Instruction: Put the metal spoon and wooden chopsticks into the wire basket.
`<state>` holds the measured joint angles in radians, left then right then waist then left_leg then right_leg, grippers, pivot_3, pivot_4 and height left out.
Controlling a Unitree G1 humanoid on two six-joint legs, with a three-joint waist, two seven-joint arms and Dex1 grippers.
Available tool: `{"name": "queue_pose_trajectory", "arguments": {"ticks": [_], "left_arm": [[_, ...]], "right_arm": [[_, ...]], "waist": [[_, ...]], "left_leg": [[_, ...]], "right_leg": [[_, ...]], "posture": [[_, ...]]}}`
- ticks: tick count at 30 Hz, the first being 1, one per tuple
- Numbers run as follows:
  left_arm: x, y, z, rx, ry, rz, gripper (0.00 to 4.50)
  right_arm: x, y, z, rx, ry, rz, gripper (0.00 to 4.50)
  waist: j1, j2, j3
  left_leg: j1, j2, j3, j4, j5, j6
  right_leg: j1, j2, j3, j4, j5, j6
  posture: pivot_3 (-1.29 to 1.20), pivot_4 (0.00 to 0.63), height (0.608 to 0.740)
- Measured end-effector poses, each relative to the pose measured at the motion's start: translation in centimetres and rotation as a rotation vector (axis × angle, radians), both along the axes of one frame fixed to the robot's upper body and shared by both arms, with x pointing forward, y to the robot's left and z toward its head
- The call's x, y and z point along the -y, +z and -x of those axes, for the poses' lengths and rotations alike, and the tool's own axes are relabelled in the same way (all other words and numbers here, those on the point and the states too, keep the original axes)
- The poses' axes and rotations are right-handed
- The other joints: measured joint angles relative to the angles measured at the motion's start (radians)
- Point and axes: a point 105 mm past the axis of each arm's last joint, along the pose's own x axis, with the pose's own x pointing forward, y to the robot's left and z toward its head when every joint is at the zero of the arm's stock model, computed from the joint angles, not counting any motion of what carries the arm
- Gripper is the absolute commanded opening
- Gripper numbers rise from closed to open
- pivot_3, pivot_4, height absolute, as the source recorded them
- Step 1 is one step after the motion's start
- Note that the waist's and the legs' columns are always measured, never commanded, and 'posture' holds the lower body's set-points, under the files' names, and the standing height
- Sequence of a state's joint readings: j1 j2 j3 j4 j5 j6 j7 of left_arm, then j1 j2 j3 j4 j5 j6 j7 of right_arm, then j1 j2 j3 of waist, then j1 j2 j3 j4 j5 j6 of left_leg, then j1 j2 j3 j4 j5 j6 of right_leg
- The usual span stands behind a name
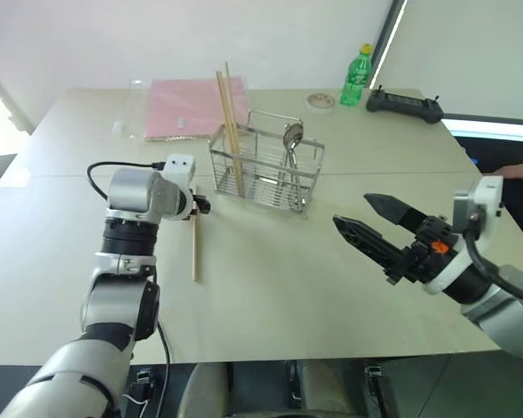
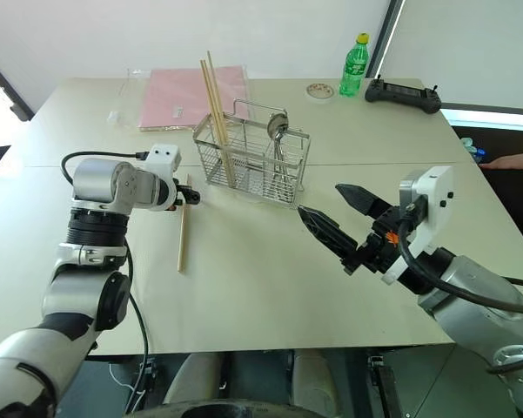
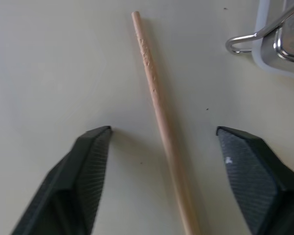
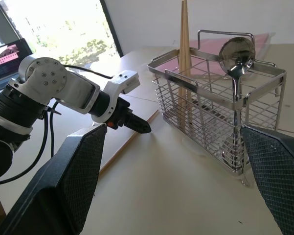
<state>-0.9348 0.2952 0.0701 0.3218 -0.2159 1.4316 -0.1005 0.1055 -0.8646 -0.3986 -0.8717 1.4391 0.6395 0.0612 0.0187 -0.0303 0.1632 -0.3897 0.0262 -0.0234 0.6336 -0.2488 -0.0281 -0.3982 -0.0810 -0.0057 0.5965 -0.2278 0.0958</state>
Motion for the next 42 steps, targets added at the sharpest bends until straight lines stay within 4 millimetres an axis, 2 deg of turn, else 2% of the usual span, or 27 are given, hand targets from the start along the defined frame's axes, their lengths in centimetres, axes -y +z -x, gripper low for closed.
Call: {"name": "queue_pose_trajectory", "arguments": {"ticks": [4, 13, 14, 16, 18, 19, 20, 22, 24, 25, 27, 29, 33, 35, 37, 38, 42], "left_arm": [[0.0, 0.1, -0.1, -0.003, 0.008, 0.006, 0.01], [-1.2, 0.1, -0.5, -0.005, 0.093, 0.071, 0.01], [-1.7, 0.2, -0.9, 0.013, 0.123, 0.073, 0.01], [-4.5, 1.3, -2.7, 0.13, 0.23, 0.056, 0.01], [-8.1, 4.8, -4.5, 0.331, 0.358, 0.054, 0.01], [-9.7, 7.9, -5.4, 0.484, 0.403, 0.076, 0.01], [-10.4, 11.0, -5.9, 0.629, 0.411, 0.105, 0.01], [-9.7, 18.9, -6.0, 0.982, 0.31, 0.198, 0.01], [-8.0, 25.3, -4.5, 1.269, 0.167, 0.249, 0.01], [-7.3, 27.6, -3.5, 1.376, 0.104, 0.268, 0.01], [-5.6, 29.9, -2.4, 1.475, -0.003, 0.329, 0.01], [-3.7, 30.1, -2.3, 1.484, -0.091, 0.404, 0.01], [-0.2, 29.3, -2.6, 1.431, -0.221, 0.51, 0.01], [2.7, 28.5, -2.3, 1.413, -0.329, 0.531, 0.01], [5.6, 26.8, -2.3, 1.357, -0.43, 0.548, 0.01], [6.4, 25.8, -2.5, 1.321, -0.449, 0.554, 0.01], [7.3, 23.1, -3.1, 1.239, -0.474, 0.543, 0.01]], "right_arm": [[0.1, 0.1, 0.0, -0.002, -0.004, -0.011, 4.5], [0.0, 0.1, 0.1, -0.007, 0.004, -0.019, 4.5], [0.0, 0.1, 0.1, -0.008, 0.005, -0.018, 4.5], [0.1, 0.2, 0.1, -0.007, 0.006, -0.014, 4.5], [0.1, 0.3, 0.1, -0.009, 0.006, -0.013, 4.5], [0.2, 0.3, 0.0, -0.013, 0.007, -0.016, 4.5], [0.2, 0.3, 0.0, -0.015, 0.009, -0.018, 4.5], [0.3, 0.5, -0.1, -0.017, 0.016, -0.02, 4.5], [0.2, 0.8, -0.2, -0.006, 0.021, -0.016, 4.5], [0.2, 0.9, -0.2, -0.002, 0.025, -0.018, 4.5], [0.2, 1.0, -0.3, -0.002, 0.028, -0.021, 4.5], [0.2, 1.0, -0.4, -0.004, 0.028, -0.024, 4.5], [0.2, 1.1, -0.5, -0.002, 0.03, -0.026, 4.5], [0.2, 1.1, -0.5, -0.002, 0.028, -0.026, 4.5], [0.2, 1.1, -0.5, -0.002, 0.025, -0.027, 4.5], [0.2, 1.1, -0.5, -0.004, 0.024, -0.028, 4.5], [0.3, 1.1, -0.6, -0.01, 0.006, -0.031, 4.5]], "waist": [[-0.002, 0.0, 0.0], [-0.005, 0.0, 0.0], [-0.006, 0.0, 0.0], [-0.009, -0.001, 0.001], [-0.008, -0.003, 0.002], [-0.005, -0.004, 0.002], [-0.004, -0.004, 0.002], [0.014, -0.004, 0.002], [0.026, -0.004, 0.001], [0.027, -0.004, 0.001], [0.026, -0.004, 0.001], [0.024, -0.004, 0.001], [0.019, -0.005, 0.002], [0.02, -0.004, 0.001], [0.021, -0.004, 0.001], [0.02, -0.004, 0.001], [0.01, -0.004, 0.001]], "left_leg": [[0.0, 0.0, 0.0, -0.001, 0.0, 0.0], [0.0, 0.0, 0.0, -0.001, 0.0, 0.0], [0.0, 0.0, 0.0, -0.001, 0.0, 0.0], [0.0, 0.001, 0.0, -0.001, 0.0, 0.0], [-0.002, 0.002, 0.001, -0.002, 0.0, 0.0], [-0.003, 0.002, 0.001, -0.002, 0.0, 0.0], [-0.003, 0.002, 0.001, -0.003, 0.0, 0.0], [-0.005, 0.001, 0.003, -0.003, 0.0, 0.0], [-0.006, -0.001, 0.004, -0.002, 0.0, 0.0], [-0.005, -0.003, 0.005, -0.002, 0.0, 0.0], [-0.005, -0.005, 0.006, -0.002, -0.001, 0.001], [-0.003, -0.005, 0.006, 0.0, -0.001, 0.001], [-0.002, -0.004, 0.006, 0.002, 0.0, 0.001], [-0.001, -0.003, 0.006, 0.002, 0.0, 0.001], [-0.001, -0.003, 0.006, 0.002, 0.0, 0.001], [-0.001, -0.002, 0.006, 0.002, 0.0, 0.001], [-0.001, 0.001, 0.006, 0.0, -0.001, 0.002]], "right_leg": [[0.0, 0.0, 0.0, 0.0, 0.0, 0.0], [0.0, 0.0, 0.0, 0.0, 0.0, 0.0], [0.0, 0.0, 0.0, 0.0, 0.0, 0.0], [-0.002, 0.001, 0.0, 0.001, 0.0, 0.0], [-0.005, 0.002, 0.0, 0.001, 0.001, -0.001], [-0.006, 0.002, 0.0, 0.0, 0.001, -0.001], [-0.006, 0.002, 0.0, 0.0, 0.001, 0.0], [-0.006, 0.0, 0.0, -0.002, 0.001, 0.0], [-0.005, -0.003, 0.0, -0.003, 0.001, -0.001], [-0.004, -0.006, 0.0, -0.004, 0.001, -0.001], [-0.003, -0.007, 0.0, -0.004, 0.001, -0.001], [0.0, -0.008, 0.0, -0.005, 0.0, 0.0], [0.001, -0.006, 0.0, -0.004, 0.001, 0.0], [0.001, -0.006, 0.0, -0.003, 0.0, 0.0], [0.001, -0.005, 0.0, -0.002, 0.0, 0.0], [0.001, -0.005, 0.0, -0.003, 0.0, 0.0], [0.0, 0.0, 0.001, -0.002, 0.0, 0.0]], "posture": [[0.0, 0.15, 0.721], [0.0, 0.15, 0.721], [0.0, 0.15, 0.721], [0.0, 0.15, 0.721], [0.0, 0.15, 0.721], [0.0, 0.15, 0.721], [0.0, 0.15, 0.721], [0.0, 0.15, 0.721], [0.0, 0.15, 0.721], [0.0, 0.15, 0.721], [0.0, 0.15, 0.721], [0.0, 0.15, 0.721], [0.0, 0.15, 0.721], [0.0, 0.15, 0.721], [0.0, 0.15, 0.721], [0.0, 0.15, 0.721], [0.0, 0.15, 0.721]]}}
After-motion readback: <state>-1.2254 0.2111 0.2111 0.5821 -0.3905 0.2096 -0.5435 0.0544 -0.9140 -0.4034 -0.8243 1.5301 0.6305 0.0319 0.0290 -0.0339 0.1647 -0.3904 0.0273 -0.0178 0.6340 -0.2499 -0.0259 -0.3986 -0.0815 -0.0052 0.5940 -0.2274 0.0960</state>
